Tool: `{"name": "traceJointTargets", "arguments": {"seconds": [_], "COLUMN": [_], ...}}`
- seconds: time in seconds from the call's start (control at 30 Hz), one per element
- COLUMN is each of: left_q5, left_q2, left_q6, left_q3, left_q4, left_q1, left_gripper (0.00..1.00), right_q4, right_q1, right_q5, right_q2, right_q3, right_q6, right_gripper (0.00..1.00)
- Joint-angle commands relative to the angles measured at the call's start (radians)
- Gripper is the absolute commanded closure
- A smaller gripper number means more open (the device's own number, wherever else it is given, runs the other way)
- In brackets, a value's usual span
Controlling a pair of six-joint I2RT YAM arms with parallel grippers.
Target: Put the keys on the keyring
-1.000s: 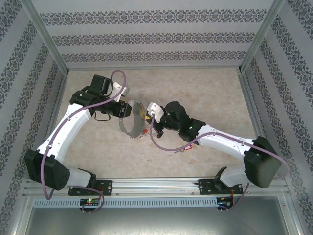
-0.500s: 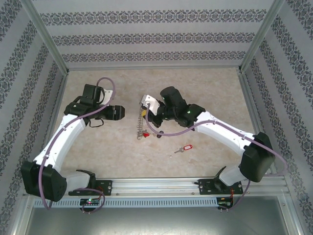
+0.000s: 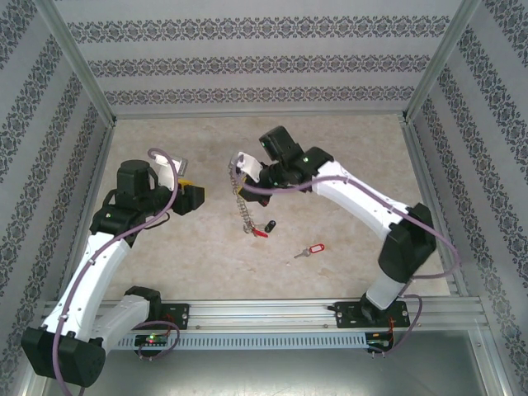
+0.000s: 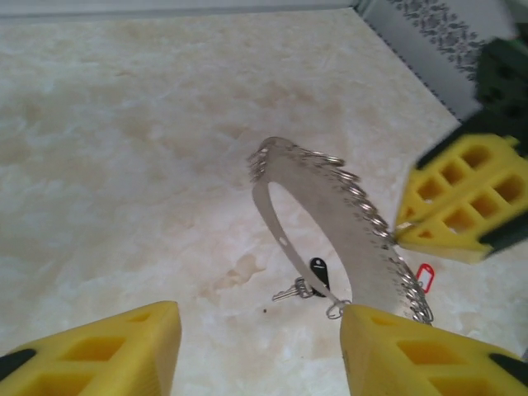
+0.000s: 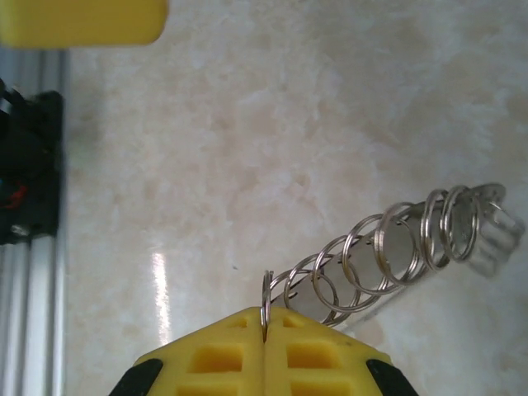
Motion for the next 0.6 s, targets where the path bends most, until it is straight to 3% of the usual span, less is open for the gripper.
{"name": "traceJointTargets", "arguments": {"seconds": [0.0,0.1,0.2,0.27,0.43,0.57], "left_q5": [0.064,0.102,0.202,0.295,0.437,0.432], "left_q2": [-0.008,-0.014,-0.026,-0.031,-0.046,-0.086], "left_q6": [0.048,0.069,0.11,0.158,0.399,0.493], "left_q3": [0.0,-0.011,-0.035,-0.052,-0.076,-0.12], "left_q4": [0.049,0.062,0.095,0.112,0.063,0.101], "left_q1": [0.003,0.003,0.001,-0.001,-0.049,-0.096], "left_gripper": [0.52,0.54,0.53,0.53,0.59,0.57], "right_q4": [-0.184,-0.185,-0.049,0.103,0.307,0.368], "right_q1": [-0.016,0.022,0.061,0.067,0.059,0.061], "right_q5": [-0.183,-0.126,0.078,0.151,0.019,-0.022], "right_q2": [0.103,0.105,0.036,-0.03,-0.131,-0.172], "right_q3": [0.137,0.129,0.038,-0.053,-0.186,-0.257], "right_q6": [0.122,0.056,-0.027,-0.06,-0.119,-0.216], "right_gripper": [1.0,1.0,1.0,1.0,1.0,1.0]}}
